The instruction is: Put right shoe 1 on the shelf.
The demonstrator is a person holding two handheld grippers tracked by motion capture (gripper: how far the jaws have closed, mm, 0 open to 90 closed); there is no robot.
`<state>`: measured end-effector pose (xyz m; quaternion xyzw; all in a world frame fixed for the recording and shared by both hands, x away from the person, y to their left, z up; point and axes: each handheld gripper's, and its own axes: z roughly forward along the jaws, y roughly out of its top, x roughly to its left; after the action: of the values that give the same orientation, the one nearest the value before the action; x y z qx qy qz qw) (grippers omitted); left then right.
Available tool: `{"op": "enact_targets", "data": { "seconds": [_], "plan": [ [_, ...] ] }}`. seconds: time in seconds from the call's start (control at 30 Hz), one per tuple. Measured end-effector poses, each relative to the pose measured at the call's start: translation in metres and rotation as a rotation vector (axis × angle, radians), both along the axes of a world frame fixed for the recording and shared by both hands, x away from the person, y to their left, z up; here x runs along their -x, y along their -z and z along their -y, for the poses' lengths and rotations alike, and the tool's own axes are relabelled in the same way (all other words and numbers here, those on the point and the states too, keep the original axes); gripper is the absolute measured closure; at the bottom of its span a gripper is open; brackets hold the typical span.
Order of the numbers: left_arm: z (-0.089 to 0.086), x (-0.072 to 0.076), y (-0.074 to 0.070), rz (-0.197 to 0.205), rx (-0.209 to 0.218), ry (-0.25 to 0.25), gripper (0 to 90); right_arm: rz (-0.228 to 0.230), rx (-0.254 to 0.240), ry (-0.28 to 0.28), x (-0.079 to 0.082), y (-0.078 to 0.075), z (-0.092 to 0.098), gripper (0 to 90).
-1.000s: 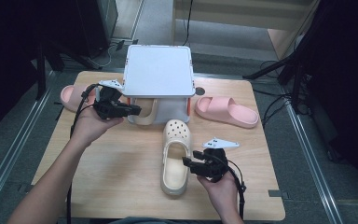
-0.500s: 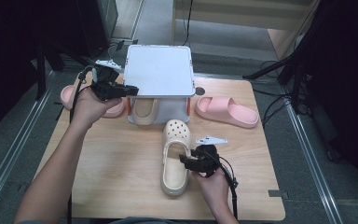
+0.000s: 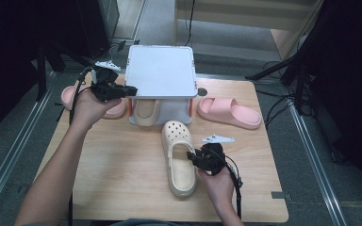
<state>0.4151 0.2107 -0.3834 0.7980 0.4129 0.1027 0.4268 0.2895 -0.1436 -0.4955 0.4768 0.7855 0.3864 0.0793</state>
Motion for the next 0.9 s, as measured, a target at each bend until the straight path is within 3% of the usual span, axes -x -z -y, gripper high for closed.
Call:
{"op": "enact_targets", "data": {
  "seconds": [0.33, 0.57, 0.67, 0.9],
  "plan": [
    [0.001, 0.001, 0.001, 0.018, -0.004, -0.001, 81.8, 0.022, -0.011, 0.050, -0.004, -0.009, 0.004, 76.6],
    [0.003, 0.002, 0.001, 0.028, -0.017, -0.002, 81.8, 0.074, -0.014, 0.051, -0.006, -0.027, 0.006, 77.6],
    [0.003, 0.002, 0.001, 0.028, -0.014, -0.001, 81.8, 0.071, -0.021, 0.042, -0.011, -0.034, 0.006, 78.1],
    [0.003, 0.002, 0.001, 0.028, -0.012, 0.002, 81.8, 0.122, -0.036, 0.059, -0.025, -0.053, 0.007, 78.2]
  ]
}}
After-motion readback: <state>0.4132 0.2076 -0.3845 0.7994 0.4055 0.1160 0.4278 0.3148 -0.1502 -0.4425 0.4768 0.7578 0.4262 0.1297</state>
